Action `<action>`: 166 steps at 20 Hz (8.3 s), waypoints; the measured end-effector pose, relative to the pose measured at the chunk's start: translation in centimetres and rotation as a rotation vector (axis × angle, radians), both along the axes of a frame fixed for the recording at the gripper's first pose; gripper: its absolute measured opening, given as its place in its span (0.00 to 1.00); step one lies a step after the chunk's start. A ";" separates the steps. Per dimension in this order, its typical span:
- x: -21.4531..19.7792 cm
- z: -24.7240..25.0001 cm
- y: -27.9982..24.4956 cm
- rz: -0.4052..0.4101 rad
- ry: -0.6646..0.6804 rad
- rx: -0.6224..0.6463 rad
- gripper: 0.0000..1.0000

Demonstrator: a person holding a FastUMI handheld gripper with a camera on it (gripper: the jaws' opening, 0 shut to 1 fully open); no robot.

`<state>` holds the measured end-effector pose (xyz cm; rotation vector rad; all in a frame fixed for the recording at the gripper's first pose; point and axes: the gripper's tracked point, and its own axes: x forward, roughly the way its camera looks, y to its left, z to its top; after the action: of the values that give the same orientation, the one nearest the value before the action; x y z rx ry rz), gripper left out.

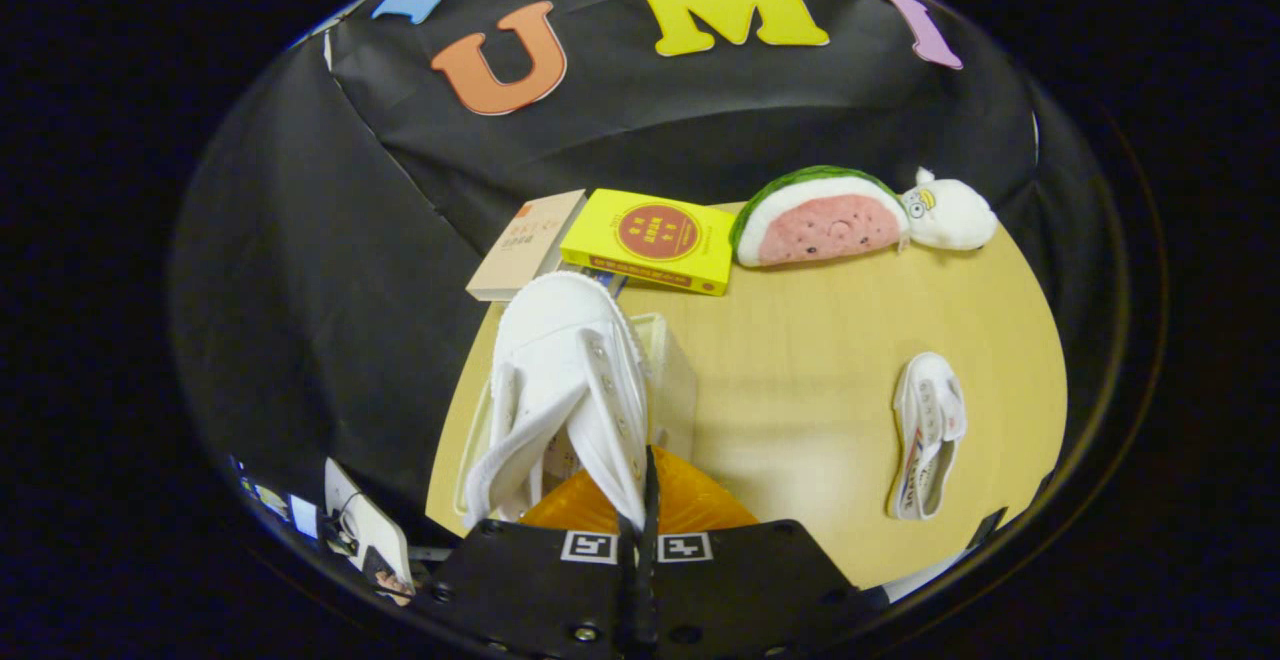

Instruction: Open the storage box then place both shoes into the box .Put the left shoe in first, then the right shoe, with the right side of both shoes facing outward in a uniform manner.

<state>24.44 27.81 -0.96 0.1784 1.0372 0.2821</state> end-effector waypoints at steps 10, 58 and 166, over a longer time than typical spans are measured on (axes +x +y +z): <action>3.5 -7.4 9.5 -0.161 -0.002 0.034 0.00; -0.4 -12.7 -30.7 -0.123 -0.018 -0.282 0.96; -14.6 5.2 -10.3 -0.201 -0.847 -0.116 0.97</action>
<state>9.83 17.55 4.22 0.0437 0.1911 0.0904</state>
